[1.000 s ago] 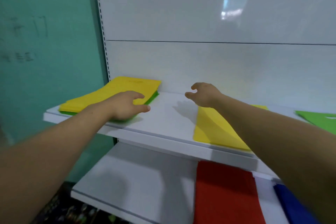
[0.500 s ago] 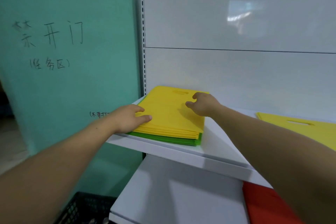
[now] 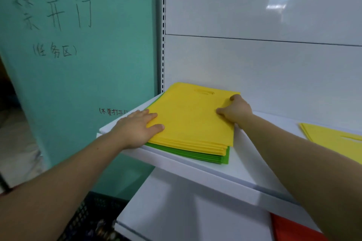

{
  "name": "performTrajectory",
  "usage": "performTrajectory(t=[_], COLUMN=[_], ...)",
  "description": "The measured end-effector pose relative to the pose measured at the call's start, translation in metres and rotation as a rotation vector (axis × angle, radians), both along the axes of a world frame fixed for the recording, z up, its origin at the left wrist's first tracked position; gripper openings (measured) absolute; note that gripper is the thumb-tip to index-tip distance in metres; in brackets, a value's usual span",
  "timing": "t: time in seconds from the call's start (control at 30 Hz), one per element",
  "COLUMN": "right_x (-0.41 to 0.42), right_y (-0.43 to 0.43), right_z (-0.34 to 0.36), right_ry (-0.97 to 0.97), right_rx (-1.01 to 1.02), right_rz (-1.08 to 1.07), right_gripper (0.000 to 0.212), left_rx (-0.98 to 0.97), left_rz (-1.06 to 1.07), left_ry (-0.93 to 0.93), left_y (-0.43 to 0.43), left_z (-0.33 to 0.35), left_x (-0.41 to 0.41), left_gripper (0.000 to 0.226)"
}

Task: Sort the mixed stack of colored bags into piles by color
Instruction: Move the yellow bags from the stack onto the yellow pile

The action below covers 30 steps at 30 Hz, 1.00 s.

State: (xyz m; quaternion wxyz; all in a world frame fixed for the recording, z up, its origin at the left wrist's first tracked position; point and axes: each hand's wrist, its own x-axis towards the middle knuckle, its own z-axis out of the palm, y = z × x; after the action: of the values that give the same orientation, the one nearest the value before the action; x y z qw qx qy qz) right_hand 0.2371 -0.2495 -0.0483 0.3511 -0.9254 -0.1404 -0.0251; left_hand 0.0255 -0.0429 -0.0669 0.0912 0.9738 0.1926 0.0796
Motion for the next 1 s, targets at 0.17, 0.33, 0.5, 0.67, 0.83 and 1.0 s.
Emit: performTrajectory(t=[0.17, 0.33, 0.5, 0.67, 0.83, 1.0], right_x=[-0.005, -0.010, -0.013, -0.037, -0.059, -0.072], right_y=[-0.001, -0.006, -0.013, -0.019, -0.026, -0.049], right_z=[-0.003, -0.010, -0.005, 0.018, 0.060, 0.085], right_ry=[-0.124, -0.231, -0.393, -0.660, -0.589, -0.608], right_rx=[0.150, 0.111, 0.138, 0.404, 0.745, 0.847], right_rz=[0.038, 0.101, 0.166, 0.287, 0.247, 0.190], right_gripper=[0.055, 0.052, 0.043, 0.033, 0.026, 0.028], left_rx=[-0.138, -0.205, -0.168, -0.271, -0.511, -0.790], left_rz=[0.033, 0.040, 0.087, 0.101, 0.072, -0.040], left_ry=[0.018, 0.028, 0.039, -0.034, -0.327, -0.629], left_y=[0.001, 0.003, -0.003, -0.005, -0.004, -0.003], left_z=[0.006, 0.007, 0.006, 0.015, 0.021, 0.037], left_x=[0.003, 0.005, 0.000, -0.002, -0.010, -0.020], left_gripper=[0.082, 0.084, 0.090, 0.092, 0.068, 0.038])
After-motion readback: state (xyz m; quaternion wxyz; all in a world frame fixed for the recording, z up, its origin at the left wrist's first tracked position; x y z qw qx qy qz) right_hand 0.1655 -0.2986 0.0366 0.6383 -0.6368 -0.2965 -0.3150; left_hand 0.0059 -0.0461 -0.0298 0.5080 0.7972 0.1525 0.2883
